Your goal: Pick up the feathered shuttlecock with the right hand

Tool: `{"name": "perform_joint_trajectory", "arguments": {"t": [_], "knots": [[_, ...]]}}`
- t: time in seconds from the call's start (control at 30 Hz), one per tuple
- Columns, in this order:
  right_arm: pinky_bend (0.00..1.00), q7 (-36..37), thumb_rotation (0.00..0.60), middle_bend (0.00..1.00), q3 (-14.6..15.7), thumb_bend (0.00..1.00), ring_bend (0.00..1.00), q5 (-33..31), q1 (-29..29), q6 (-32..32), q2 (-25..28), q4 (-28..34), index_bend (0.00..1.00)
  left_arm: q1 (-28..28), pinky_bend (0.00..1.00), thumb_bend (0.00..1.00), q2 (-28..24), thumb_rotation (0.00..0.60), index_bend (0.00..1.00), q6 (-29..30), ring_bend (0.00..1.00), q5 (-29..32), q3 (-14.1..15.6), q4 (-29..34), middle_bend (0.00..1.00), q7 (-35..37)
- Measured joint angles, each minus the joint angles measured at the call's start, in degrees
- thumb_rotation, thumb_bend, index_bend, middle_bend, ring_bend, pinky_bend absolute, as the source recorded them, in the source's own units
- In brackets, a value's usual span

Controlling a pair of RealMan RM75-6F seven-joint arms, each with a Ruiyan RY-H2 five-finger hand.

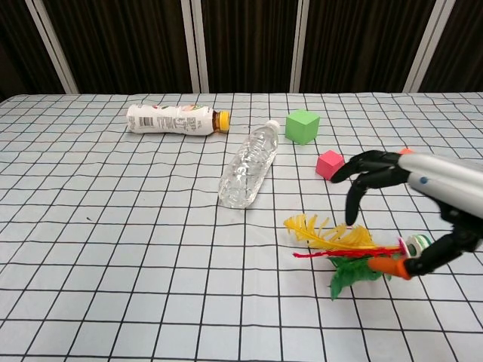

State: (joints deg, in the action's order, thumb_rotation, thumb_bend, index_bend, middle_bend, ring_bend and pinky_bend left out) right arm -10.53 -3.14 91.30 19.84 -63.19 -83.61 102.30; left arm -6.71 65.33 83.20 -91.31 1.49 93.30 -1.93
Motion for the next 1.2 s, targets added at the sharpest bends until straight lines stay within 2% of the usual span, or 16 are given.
{"name": "perform_joint_trajectory", "arguments": {"t": [0.3,0.77,1.2], "knots": [[0.0,-4.29,0.6,0.2,-1.66,0.3,0.0,-5.19,2.36,0.84,-9.23,-5.51,0.48,-0.2,0.0,0.0,-0.35,0.6,0.0,-0.36,0.0,0.09,-0.01,0.12,0.0,0.91],[0.0,-4.88,0.6,0.21,-1.58,0.36,0.0,-7.63,3.25,0.15,-13.64,-10.32,0.52,-0.2,0.0,0.0,-0.38,0.6,0.0,-0.47,0.0,-0.03,0.18,0.29,0.0,0.92],[0.0,-3.32,0.6,0.23,-0.81,0.52,0.0,-9.01,3.66,-0.42,-15.75,-13.39,0.57,-0.3,0.0,0.0,-0.44,0.6,0.0,-0.65,0.0,-0.02,0.22,0.38,0.0,0.99]]}}
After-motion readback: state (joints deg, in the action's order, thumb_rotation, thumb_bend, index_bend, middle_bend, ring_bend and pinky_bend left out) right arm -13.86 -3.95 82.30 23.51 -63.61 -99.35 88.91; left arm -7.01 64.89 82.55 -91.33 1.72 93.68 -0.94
